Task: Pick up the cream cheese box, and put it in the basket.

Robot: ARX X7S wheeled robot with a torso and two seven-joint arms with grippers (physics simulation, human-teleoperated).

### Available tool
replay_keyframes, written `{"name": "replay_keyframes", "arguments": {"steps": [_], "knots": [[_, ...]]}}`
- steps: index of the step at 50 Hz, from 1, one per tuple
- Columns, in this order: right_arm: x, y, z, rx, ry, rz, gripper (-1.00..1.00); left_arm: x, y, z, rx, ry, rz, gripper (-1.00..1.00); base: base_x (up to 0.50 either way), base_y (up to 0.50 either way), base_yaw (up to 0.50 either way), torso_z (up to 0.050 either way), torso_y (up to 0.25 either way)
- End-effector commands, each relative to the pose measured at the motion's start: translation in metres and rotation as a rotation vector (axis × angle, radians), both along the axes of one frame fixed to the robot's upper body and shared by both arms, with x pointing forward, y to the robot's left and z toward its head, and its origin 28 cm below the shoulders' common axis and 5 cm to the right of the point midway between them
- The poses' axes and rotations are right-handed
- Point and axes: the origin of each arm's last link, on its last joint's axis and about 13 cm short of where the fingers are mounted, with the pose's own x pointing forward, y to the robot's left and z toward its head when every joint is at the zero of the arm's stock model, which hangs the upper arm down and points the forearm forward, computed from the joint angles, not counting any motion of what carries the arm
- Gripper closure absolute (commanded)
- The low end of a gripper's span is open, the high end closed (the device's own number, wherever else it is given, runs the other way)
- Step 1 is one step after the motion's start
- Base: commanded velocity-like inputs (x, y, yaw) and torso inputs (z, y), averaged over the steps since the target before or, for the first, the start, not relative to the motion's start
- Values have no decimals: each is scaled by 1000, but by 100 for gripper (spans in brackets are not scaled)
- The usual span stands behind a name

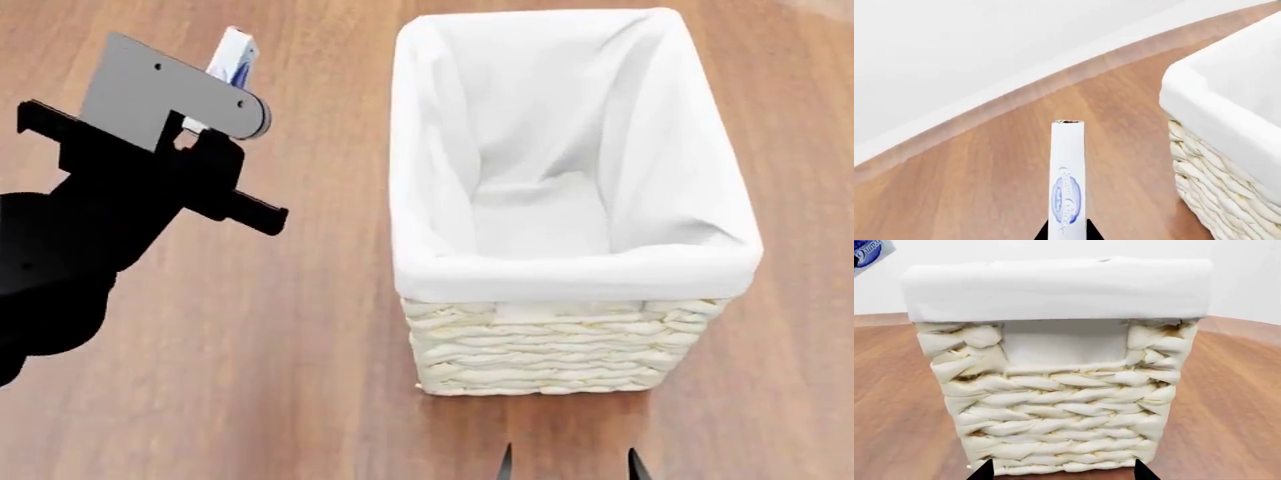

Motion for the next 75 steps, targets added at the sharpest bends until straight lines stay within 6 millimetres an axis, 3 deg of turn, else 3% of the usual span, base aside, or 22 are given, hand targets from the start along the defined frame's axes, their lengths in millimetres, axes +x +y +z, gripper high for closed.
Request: {"name": "replay_keyframes", "arguments": {"steps": [1, 8, 34, 48, 58, 75], "knots": [[-1, 1, 0, 0, 0, 7, -100, -7, -15, 51, 99, -65, -54, 100, 0, 0, 0, 0, 0], [-2, 3, 0, 1, 2, 18, -100, -14, -26, 74, 136, -88, -79, 100, 0, 0, 0, 0, 0], [-10, 10, -5, -10, 9, 74, -100, -15, -71, 88, 343, -42, -255, 100, 0, 0, 0, 0, 1], [-11, 11, -7, -16, 17, 87, -100, -10, -99, 110, 289, -2, -330, 100, 0, 0, 0, 0, 1], [-12, 13, -8, -13, 29, 99, -100, 9, -115, 92, 290, 126, -358, 100, 0, 0, 0, 0, 1], [-13, 12, -7, 4, 36, 118, -100, 1, -118, 82, 350, 185, -336, 100, 0, 0, 0, 0, 1]]}}
